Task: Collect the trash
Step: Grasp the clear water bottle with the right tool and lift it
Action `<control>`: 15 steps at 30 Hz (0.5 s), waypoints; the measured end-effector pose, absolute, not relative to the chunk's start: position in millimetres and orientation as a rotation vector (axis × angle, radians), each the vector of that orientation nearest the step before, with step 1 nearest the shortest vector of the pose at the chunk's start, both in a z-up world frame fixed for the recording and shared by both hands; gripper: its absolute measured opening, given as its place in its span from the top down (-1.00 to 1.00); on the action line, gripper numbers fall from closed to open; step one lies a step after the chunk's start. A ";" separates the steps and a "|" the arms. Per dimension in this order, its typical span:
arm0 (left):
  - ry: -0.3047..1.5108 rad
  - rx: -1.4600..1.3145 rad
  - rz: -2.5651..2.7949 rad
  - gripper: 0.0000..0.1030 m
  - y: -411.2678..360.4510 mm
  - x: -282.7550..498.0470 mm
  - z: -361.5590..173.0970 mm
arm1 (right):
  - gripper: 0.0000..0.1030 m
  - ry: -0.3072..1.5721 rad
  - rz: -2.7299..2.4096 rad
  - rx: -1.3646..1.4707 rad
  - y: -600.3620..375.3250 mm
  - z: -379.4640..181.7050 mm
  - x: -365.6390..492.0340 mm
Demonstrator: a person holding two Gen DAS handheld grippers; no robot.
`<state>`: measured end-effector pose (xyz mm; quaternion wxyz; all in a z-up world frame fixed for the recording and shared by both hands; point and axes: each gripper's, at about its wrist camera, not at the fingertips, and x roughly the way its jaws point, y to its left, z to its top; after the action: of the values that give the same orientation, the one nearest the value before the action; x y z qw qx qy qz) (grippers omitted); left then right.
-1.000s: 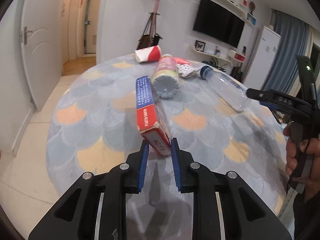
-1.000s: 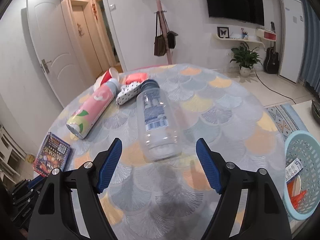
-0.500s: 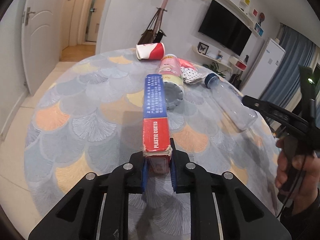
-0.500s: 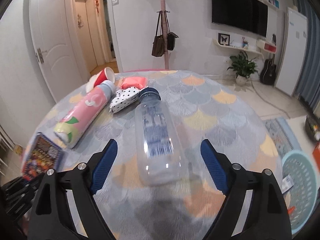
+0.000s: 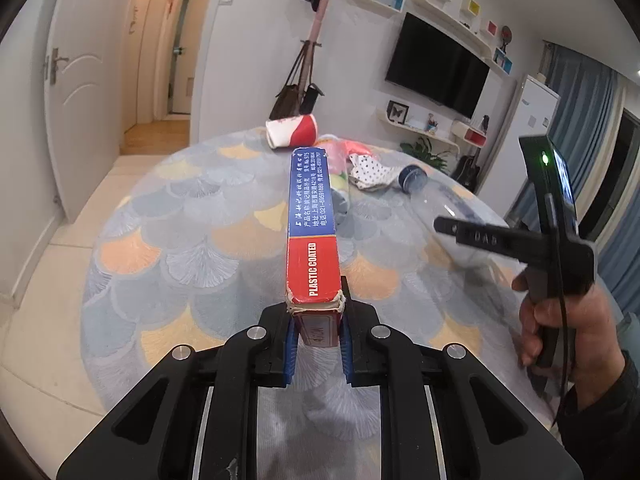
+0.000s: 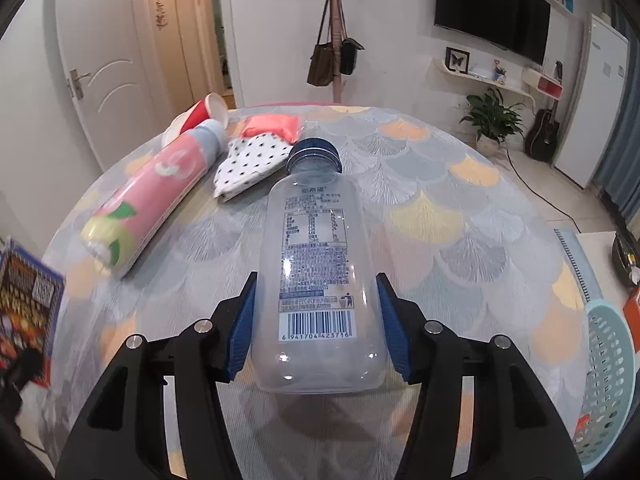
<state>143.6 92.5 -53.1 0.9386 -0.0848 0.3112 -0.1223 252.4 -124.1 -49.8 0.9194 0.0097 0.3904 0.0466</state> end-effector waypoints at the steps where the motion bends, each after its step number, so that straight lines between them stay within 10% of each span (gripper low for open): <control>1: 0.629 -0.171 -0.250 0.70 92.4 141.0 -50.9 | -0.02 0.800 0.099 0.036 -126.4 -49.3 248.4; 15: 0.550 -0.134 -0.285 0.70 79.6 113.7 -27.9 | -0.01 0.564 0.148 0.074 -141.0 -9.1 141.5</control>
<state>113.7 79.6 -27.9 0.9503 -0.0661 0.2703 -0.1399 141.5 -141.0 -9.1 0.9572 0.0364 0.2777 0.0731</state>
